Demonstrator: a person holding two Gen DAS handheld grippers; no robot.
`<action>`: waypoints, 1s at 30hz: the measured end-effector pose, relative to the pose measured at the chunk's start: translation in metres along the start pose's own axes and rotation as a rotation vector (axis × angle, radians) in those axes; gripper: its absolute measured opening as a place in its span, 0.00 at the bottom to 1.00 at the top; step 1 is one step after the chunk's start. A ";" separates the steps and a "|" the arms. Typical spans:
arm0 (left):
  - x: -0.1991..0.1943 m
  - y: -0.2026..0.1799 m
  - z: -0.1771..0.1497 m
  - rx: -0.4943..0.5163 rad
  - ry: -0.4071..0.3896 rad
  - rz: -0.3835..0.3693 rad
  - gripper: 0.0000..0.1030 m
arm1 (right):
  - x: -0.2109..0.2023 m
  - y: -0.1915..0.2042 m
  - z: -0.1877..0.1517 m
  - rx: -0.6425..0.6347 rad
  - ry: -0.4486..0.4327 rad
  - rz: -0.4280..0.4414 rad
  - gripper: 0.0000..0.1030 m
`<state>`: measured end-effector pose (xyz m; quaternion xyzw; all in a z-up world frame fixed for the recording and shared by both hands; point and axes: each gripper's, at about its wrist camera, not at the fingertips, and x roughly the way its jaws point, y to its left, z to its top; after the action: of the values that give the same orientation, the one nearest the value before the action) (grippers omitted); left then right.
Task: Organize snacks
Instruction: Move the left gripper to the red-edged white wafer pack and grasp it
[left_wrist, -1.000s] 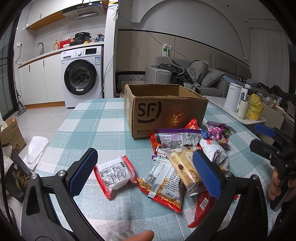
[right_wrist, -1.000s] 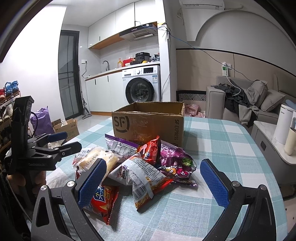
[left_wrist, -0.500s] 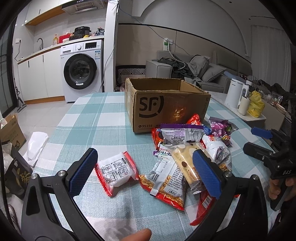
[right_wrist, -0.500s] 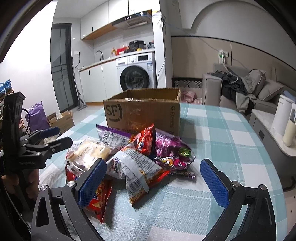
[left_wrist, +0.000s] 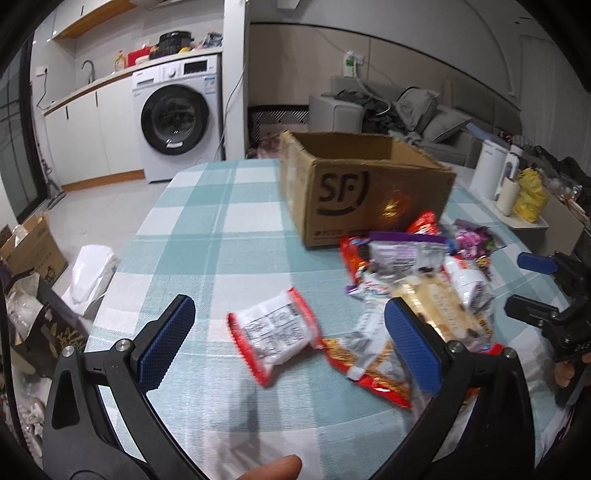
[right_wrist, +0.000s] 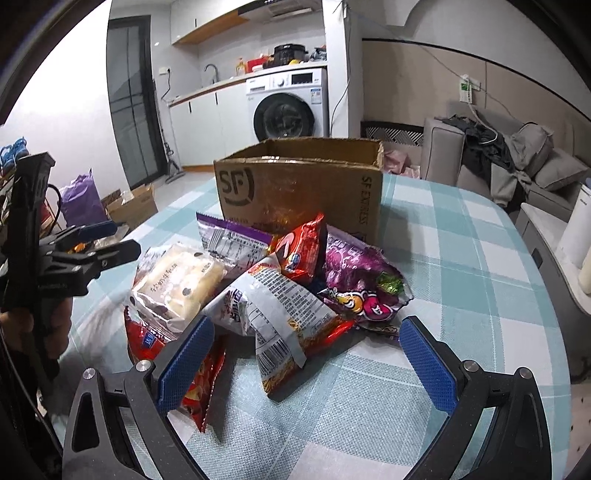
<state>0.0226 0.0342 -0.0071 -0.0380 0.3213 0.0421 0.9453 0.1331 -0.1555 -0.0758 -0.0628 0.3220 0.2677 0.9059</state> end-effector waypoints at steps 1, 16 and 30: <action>0.003 0.003 0.000 -0.007 0.013 0.007 0.99 | 0.002 0.000 0.000 -0.002 0.009 0.001 0.99; 0.050 0.029 -0.003 -0.071 0.180 0.022 0.98 | 0.034 0.004 0.008 -0.041 0.118 0.078 0.84; 0.084 0.038 -0.001 -0.124 0.265 -0.038 0.84 | 0.051 0.009 0.016 -0.080 0.135 0.129 0.84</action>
<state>0.0840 0.0767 -0.0607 -0.1076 0.4391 0.0387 0.8911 0.1704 -0.1208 -0.0942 -0.0961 0.3745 0.3331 0.8600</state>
